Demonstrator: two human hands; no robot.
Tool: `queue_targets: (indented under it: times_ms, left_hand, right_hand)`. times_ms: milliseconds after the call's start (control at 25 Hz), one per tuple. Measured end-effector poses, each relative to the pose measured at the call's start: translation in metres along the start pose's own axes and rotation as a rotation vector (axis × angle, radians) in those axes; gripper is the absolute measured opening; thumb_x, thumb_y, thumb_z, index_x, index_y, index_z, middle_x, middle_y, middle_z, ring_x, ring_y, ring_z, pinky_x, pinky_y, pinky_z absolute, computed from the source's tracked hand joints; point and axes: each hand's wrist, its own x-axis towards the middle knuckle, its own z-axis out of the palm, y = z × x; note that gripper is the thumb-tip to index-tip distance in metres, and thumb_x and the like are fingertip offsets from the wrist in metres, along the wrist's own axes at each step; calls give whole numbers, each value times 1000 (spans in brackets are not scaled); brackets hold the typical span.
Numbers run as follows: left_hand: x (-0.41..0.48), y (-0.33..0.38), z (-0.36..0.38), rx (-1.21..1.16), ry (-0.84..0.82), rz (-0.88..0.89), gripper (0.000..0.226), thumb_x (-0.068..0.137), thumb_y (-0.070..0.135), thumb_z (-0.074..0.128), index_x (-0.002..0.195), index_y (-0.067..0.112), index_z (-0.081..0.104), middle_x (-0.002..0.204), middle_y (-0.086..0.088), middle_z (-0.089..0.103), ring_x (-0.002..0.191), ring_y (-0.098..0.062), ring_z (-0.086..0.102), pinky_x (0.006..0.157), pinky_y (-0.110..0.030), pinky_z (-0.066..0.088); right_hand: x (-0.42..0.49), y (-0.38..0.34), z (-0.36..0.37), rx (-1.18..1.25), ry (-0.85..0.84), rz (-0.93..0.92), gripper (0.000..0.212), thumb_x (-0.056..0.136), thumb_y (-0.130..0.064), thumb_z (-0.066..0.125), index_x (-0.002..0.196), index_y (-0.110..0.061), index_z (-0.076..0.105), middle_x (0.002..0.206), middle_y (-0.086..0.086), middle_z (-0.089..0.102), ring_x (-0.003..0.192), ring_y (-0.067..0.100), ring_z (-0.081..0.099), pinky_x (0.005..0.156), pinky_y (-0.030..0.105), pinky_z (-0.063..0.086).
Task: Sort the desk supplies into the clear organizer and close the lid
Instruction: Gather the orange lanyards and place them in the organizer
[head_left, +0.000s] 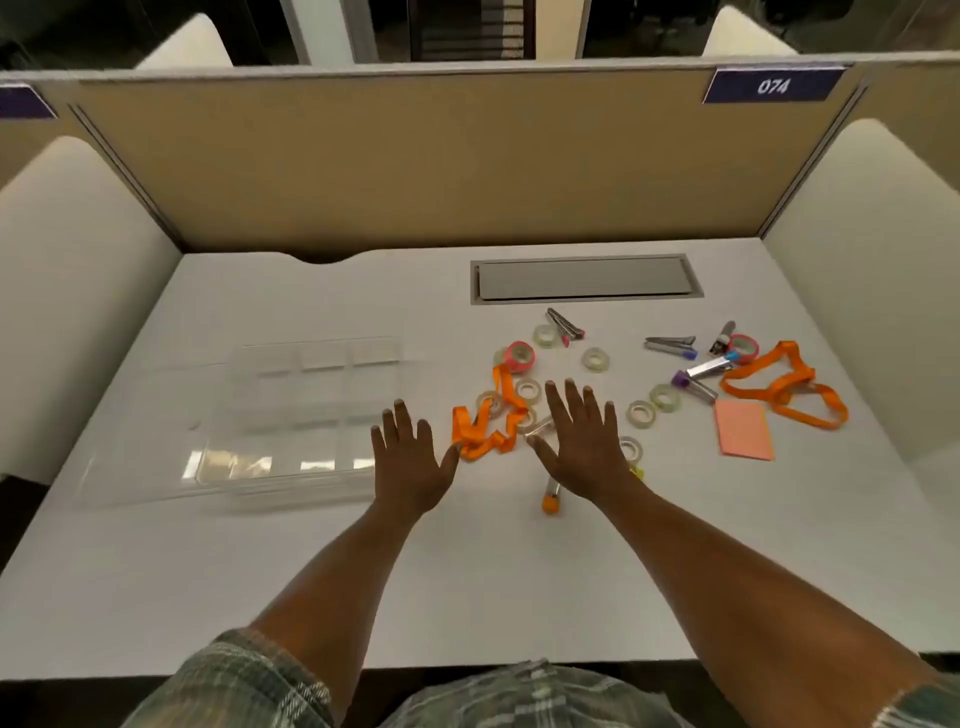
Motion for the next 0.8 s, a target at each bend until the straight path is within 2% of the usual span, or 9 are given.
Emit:
queue_targets:
  times_ms: [120, 200, 280, 400, 560, 680, 760, 800]
  left_hand:
    - [-7, -7, 16, -52, -69, -59, 70, 88, 60, 41, 98, -4, 67, 140, -39, 43, 125, -54, 48, 99, -62, 40]
    - [-12, -10, 22, -73, -104, -81, 76, 88, 63, 36, 96, -6, 66, 140, -40, 43, 126, -51, 48, 100, -59, 42]
    - [-12, -12, 23, -104, -125, -89, 82, 89, 65, 32, 106, -9, 64, 141, -39, 43, 128, -48, 48, 104, -55, 41]
    - [-11, -16, 24, -147, -120, -102, 88, 90, 64, 30, 130, -10, 52, 147, -33, 39, 135, -42, 43, 112, -50, 34]
    - [-15, -14, 30, -164, -93, -76, 87, 91, 64, 27, 137, -6, 49, 150, -29, 37, 138, -40, 39, 115, -47, 31]
    - [-18, -7, 32, -111, -59, -32, 77, 91, 61, 34, 125, -3, 58, 147, -32, 40, 136, -45, 41, 112, -54, 35]
    - [-17, -2, 29, -65, 3, 17, 63, 89, 55, 47, 117, 0, 59, 147, -34, 38, 137, -49, 37, 112, -58, 29]
    - [-16, 3, 28, -48, 26, 58, 60, 88, 52, 53, 120, 1, 57, 149, -34, 35, 140, -49, 32, 113, -58, 26]
  right_hand:
    - [-9, -3, 18, -13, -25, 34, 85, 88, -68, 16, 159, -21, 12, 165, 14, 16, 150, 40, 17, 117, 62, 14]
    - [-17, -2, 33, -19, -57, 54, 84, 90, -67, 19, 158, -19, 16, 164, 14, 20, 149, 41, 21, 116, 62, 18]
    - [-20, -2, 41, -19, -72, 71, 84, 90, -67, 18, 159, -19, 14, 165, 13, 17, 149, 41, 21, 115, 62, 18]
    - [-24, -3, 48, -15, -99, 99, 87, 87, -69, 13, 159, -20, 7, 166, 13, 11, 150, 40, 16, 117, 60, 14]
    - [-26, -5, 51, 2, -115, 131, 89, 86, -69, 12, 159, -18, 12, 164, 16, 18, 149, 41, 19, 116, 60, 17]
    - [-26, -1, 51, 18, -138, 139, 86, 88, -67, 22, 158, -16, 19, 162, 17, 22, 149, 41, 21, 116, 59, 19]
    - [-26, 6, 49, 27, -150, 114, 82, 89, -61, 34, 155, -13, 27, 161, 18, 26, 148, 40, 23, 116, 56, 22]
    - [-26, 12, 47, 33, -148, 89, 78, 89, -58, 40, 152, -11, 34, 158, 19, 31, 146, 40, 27, 115, 54, 26]
